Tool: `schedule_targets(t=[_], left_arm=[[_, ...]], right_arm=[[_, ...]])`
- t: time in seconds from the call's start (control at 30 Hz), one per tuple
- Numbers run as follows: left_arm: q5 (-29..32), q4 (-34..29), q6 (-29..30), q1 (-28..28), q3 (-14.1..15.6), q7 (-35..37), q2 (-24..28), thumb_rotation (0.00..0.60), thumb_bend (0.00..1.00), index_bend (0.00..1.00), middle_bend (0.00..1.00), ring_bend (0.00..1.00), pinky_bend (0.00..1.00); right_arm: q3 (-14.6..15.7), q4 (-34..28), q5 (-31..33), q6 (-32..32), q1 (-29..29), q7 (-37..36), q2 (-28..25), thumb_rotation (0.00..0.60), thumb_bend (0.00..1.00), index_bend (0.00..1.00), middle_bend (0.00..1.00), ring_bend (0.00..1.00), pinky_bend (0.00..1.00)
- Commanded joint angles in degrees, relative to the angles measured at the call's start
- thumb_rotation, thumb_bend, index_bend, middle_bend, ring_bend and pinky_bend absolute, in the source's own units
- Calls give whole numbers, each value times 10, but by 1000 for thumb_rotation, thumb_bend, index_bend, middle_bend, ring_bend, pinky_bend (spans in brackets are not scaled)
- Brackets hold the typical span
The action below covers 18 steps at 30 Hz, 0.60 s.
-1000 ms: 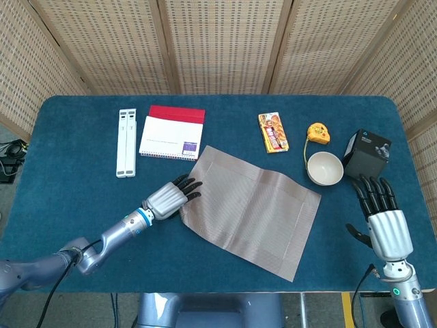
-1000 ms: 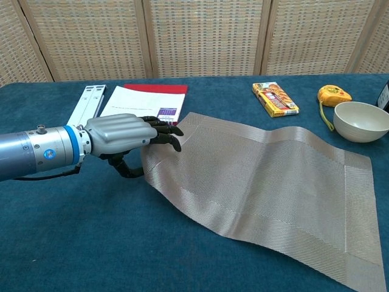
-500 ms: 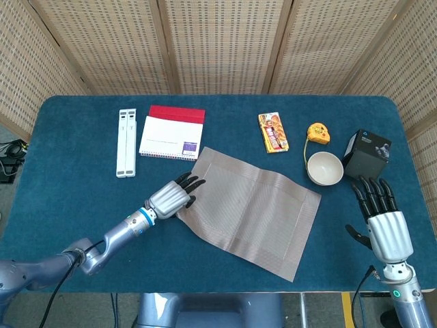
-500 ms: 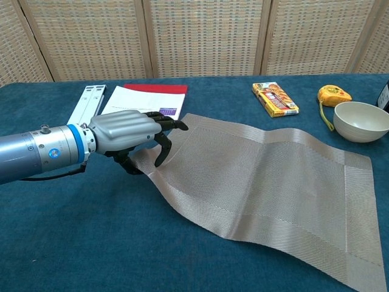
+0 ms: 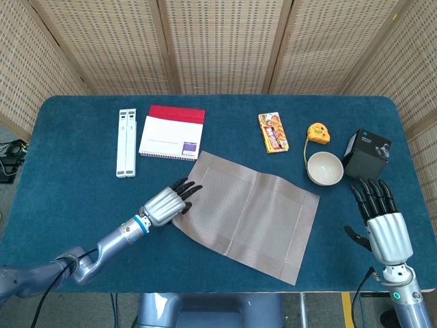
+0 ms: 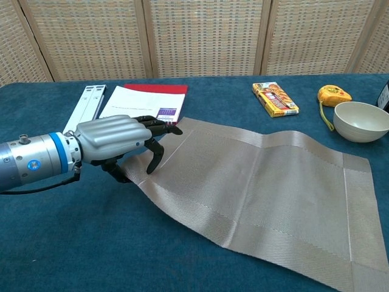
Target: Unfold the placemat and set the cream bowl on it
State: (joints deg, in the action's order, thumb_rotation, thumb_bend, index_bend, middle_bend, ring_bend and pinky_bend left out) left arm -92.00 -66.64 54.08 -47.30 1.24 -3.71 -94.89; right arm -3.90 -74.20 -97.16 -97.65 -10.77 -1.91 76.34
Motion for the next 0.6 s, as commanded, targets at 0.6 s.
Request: schedule_targets(t=[0.6], left_arm=[[119,-159,1,70,4,-214,81,600,495,783,0,0,0]], right_arm=[[1,-5,-14,-5,3,8,1,600,0,57,0,0,0]])
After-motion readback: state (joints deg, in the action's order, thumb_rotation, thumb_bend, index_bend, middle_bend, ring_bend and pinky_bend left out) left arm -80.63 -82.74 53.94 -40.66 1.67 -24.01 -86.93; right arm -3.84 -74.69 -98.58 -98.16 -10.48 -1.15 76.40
